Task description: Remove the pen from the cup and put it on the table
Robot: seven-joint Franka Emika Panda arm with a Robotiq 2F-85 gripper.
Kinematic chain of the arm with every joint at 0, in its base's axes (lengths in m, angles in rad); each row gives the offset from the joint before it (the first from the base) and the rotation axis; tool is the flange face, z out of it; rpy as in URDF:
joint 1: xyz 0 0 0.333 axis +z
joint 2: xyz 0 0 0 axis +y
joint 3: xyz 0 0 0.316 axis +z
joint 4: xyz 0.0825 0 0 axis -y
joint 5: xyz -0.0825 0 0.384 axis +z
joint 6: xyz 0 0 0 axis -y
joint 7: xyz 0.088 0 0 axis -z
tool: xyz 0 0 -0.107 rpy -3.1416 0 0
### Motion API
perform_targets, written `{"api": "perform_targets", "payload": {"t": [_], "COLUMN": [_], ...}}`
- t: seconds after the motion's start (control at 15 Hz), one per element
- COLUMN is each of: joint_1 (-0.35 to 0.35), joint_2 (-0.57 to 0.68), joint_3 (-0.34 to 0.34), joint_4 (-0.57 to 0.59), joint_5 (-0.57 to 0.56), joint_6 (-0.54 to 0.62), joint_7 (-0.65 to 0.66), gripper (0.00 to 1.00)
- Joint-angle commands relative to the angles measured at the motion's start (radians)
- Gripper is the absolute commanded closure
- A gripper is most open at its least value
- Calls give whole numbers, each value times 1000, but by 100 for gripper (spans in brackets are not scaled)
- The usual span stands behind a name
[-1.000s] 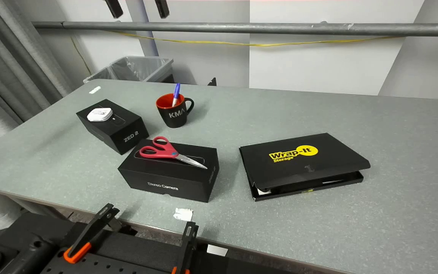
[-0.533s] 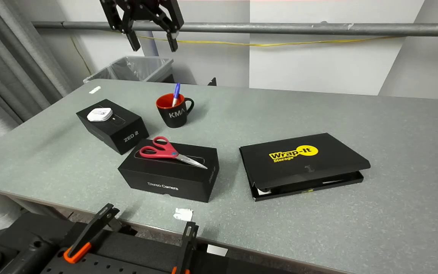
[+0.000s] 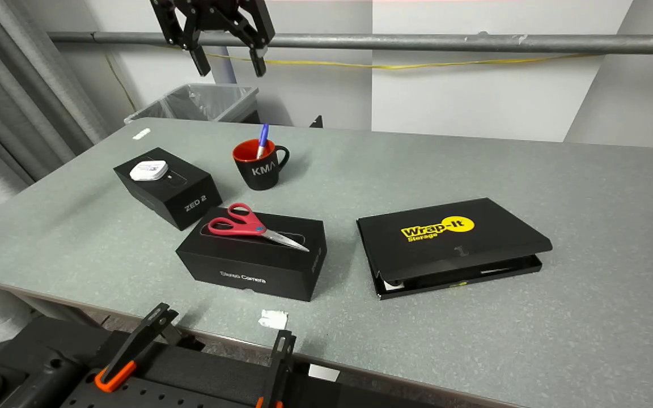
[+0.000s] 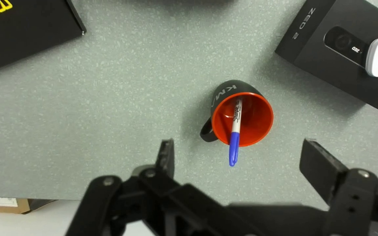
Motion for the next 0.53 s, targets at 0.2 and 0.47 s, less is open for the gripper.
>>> {"api": "perform_targets", "payload": {"t": [0.2, 0.47], "joint_1": [5, 25], "joint_2": [200, 335], "joint_3": [31, 16], "joint_4": [77, 150], "joint_5": [-81, -153], "joint_6": [174, 282], "joint_7": [68, 156], "gripper": [0, 0]}}
